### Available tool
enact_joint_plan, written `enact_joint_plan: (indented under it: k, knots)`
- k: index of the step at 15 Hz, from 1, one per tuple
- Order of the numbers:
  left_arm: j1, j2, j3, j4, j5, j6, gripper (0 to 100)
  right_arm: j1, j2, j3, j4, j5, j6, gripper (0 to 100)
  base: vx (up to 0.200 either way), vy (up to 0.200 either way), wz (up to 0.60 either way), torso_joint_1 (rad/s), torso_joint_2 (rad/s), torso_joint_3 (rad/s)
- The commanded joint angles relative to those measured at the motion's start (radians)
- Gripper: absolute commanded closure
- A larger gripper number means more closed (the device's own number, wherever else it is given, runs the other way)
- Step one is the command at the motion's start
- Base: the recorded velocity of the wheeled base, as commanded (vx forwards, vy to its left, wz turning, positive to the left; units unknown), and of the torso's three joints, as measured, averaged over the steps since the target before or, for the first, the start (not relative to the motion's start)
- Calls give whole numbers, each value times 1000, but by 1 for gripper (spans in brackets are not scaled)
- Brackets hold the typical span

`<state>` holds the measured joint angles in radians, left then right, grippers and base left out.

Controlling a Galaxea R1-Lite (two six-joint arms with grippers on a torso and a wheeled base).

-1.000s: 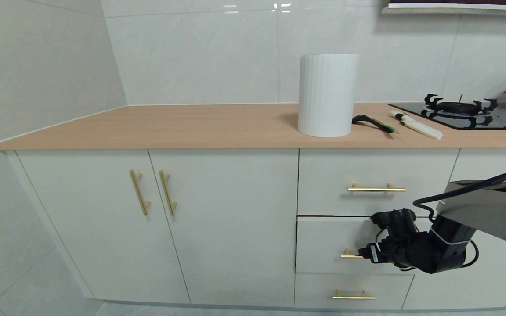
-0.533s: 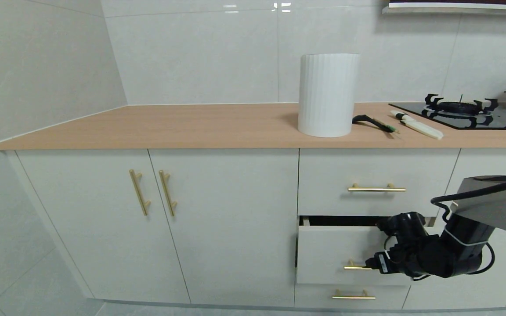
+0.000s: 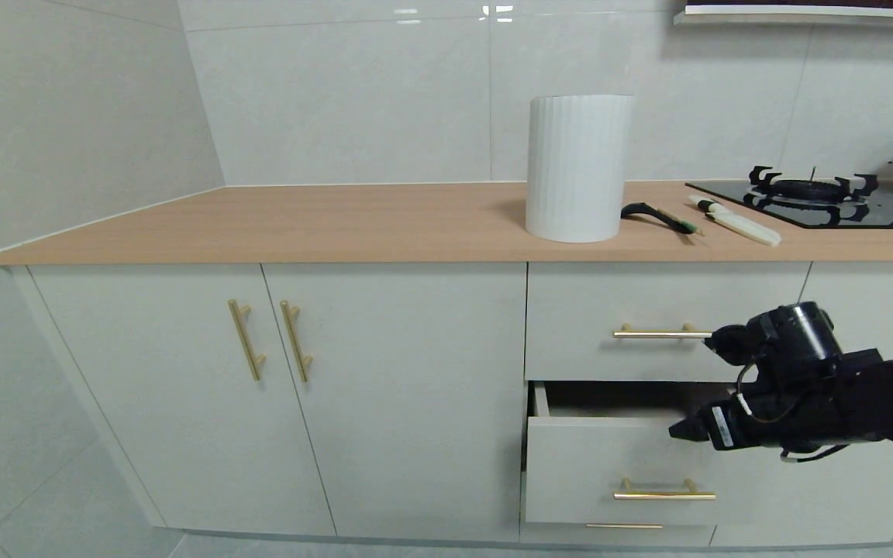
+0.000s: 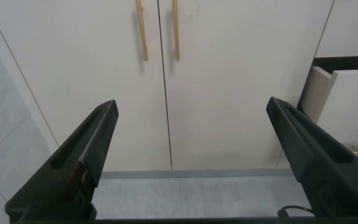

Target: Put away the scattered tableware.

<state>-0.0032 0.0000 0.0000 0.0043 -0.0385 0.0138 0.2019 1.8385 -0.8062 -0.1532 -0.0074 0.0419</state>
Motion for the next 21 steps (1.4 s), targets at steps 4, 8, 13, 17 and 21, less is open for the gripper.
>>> enact_joint_plan:
  k: [4,8,13,17,21]
  knots:
    - [0,0,0,0,0,0,0,27,64,-134,30,-17,7,0,0,0,0,0,0,0]
    - [0,0,0,0,0,0,0,27,232,-139,-118,-62,47,0,0,0,0,0,0,0]
    - [0,0,0,0,0,0,0,22,361,-134,-292,-114,62,0,0,0,0,0,0,0]
    - [0,0,0,0,0,0,0,21,369,-133,-290,-112,59,0,0,0,0,0,0,0]
    - [0,0,0,0,0,0,0,22,327,-125,-241,-111,56,0,0,0,0,0,0,0]
